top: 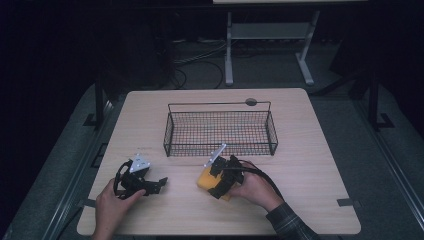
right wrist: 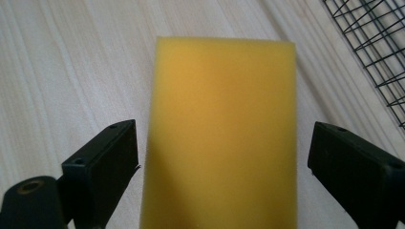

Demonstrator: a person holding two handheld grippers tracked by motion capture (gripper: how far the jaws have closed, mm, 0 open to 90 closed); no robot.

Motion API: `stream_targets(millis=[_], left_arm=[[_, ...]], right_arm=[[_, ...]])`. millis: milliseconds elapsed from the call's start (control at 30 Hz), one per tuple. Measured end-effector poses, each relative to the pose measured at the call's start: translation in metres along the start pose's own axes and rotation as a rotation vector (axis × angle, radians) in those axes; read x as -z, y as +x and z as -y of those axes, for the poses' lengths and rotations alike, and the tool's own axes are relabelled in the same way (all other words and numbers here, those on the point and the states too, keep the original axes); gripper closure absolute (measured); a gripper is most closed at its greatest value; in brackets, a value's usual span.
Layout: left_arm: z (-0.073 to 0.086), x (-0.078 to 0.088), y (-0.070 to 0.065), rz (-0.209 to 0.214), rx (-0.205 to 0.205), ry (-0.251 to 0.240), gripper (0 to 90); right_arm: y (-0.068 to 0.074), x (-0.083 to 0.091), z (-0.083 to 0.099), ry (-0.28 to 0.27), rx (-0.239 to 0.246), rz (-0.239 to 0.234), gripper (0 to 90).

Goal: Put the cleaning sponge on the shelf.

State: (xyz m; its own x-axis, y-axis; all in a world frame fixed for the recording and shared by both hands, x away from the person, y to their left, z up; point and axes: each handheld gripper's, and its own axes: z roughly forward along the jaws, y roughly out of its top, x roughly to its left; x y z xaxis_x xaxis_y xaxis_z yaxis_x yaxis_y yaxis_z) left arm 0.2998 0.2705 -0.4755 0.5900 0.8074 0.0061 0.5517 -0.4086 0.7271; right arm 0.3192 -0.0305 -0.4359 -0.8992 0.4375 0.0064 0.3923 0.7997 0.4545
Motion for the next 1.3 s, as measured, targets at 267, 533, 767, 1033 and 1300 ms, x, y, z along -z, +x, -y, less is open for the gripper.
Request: stream_targets(millis=[267,533,767,1033,1300], left_arm=[[0.000,0.000,0.000,0.000,0.000,0.002,12.7],[0.000,0.000,0.000,0.000,0.000,0.002,12.7],[0.000,0.000,0.000,0.000,0.000,0.001,12.7],[0.000,0.000,0.000,0.000,0.000,0.001,12.7],[0.000,0.000,0.000,0.000,0.000,0.001,12.7]], right_arm=[[0.000,-0.008,0.002,0.026,-0.002,-0.005,9.6],[0.001,-0.012,0.002,0.041,0.004,-0.006,10.3],[0.001,-0.013,0.003,0.051,0.001,-0.002,14.8],[0.001,-0.011,0.003,0.050,0.005,0.010,22.2],[0.002,-0.011,0.003,0.054,0.006,0.009,22.9]])
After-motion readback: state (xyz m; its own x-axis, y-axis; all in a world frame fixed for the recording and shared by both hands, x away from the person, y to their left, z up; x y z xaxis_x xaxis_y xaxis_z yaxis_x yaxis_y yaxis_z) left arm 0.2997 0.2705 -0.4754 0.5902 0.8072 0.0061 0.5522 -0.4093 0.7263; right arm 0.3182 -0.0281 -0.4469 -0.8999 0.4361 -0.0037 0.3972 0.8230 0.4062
